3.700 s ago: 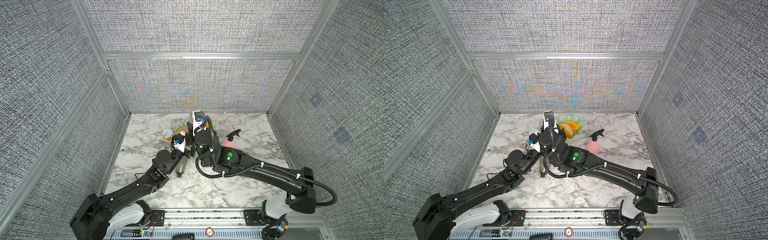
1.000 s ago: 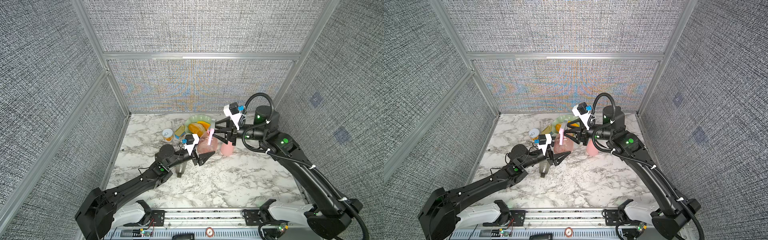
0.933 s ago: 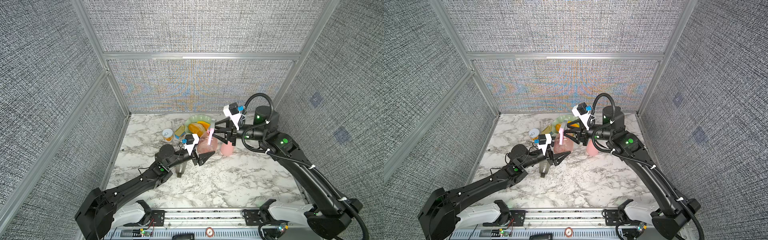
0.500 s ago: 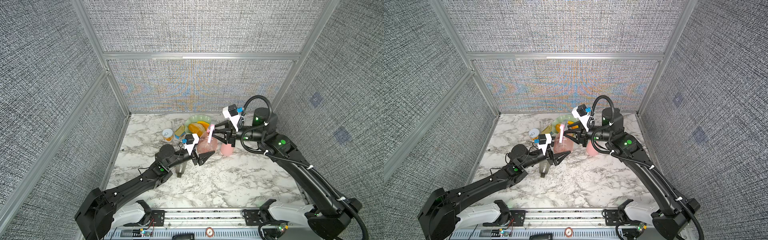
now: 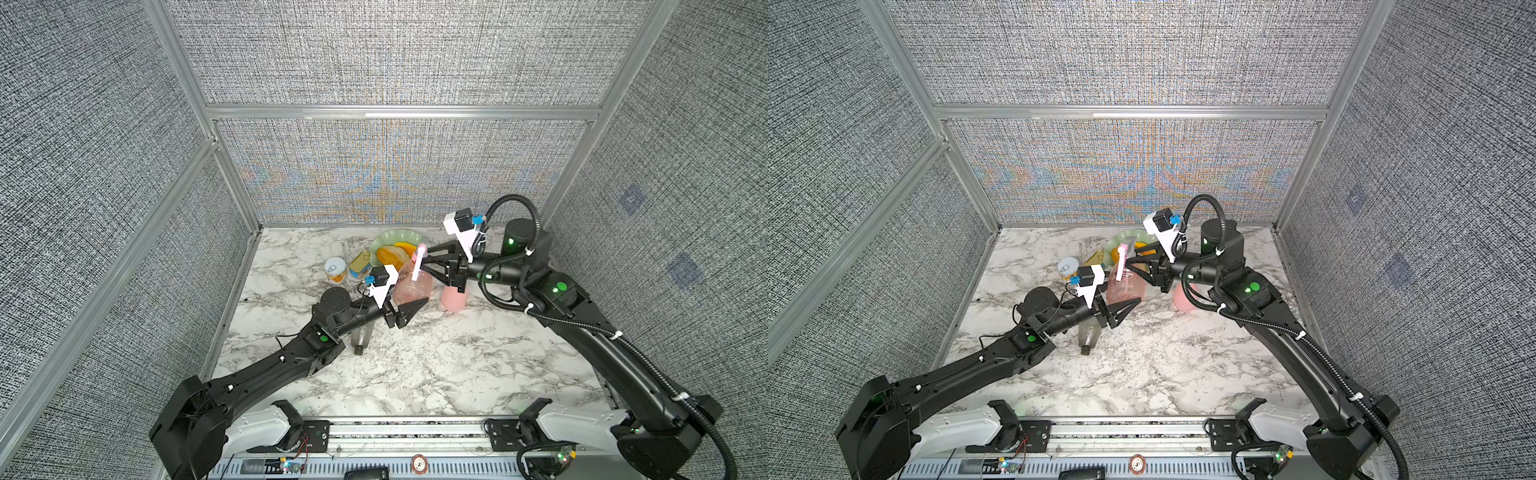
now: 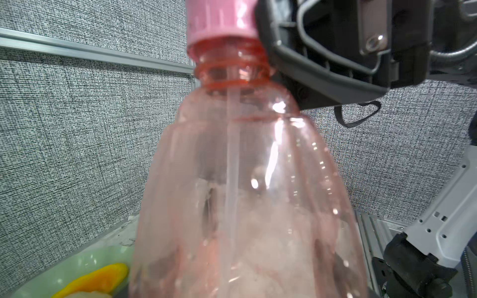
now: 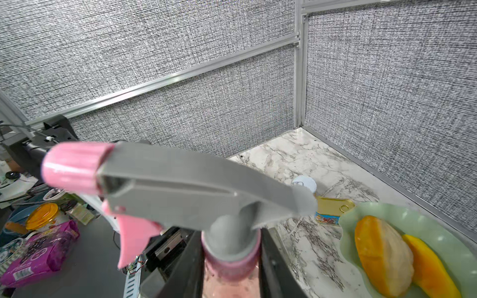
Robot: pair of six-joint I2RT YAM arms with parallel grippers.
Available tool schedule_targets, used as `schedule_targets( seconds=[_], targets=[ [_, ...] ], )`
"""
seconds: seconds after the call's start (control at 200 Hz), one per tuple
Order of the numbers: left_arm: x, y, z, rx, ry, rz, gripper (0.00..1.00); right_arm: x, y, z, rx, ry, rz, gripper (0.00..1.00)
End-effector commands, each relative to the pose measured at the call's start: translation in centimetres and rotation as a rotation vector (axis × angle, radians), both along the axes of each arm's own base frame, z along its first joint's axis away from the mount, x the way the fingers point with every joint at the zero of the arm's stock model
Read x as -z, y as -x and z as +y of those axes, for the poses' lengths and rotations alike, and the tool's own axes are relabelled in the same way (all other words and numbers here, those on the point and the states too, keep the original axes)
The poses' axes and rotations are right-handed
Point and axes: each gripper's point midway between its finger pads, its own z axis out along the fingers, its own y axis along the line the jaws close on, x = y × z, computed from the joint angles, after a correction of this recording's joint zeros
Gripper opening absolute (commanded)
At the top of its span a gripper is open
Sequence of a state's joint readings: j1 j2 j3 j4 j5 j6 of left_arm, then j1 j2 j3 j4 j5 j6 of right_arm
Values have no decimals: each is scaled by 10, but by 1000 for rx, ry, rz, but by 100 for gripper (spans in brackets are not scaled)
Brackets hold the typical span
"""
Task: Attach spray nozzles to spray bottles
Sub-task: Screw the spray nozzle on the spray bottle.
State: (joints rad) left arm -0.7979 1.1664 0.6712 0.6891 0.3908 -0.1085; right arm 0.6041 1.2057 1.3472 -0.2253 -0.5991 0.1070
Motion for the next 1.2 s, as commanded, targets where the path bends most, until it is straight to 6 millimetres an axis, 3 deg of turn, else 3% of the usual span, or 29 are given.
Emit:
schedule_targets(
  seconds=[0.0,0.265,0.735,1.196],
  targets=[
    [-18,0,4,-27,33,-74,72,15,-21,-8,163,40,39,13],
    [-22,-9,13,-104,43,-101,72,30,-37,-4,373,82,44,10],
    [-25,-10,22,-158,74,-146,71,31,-45,5,453,-3,124,8],
    [-26,-24,30,-259,60,-155,70,40,-51,11,669,121,63,7]
  ],
)
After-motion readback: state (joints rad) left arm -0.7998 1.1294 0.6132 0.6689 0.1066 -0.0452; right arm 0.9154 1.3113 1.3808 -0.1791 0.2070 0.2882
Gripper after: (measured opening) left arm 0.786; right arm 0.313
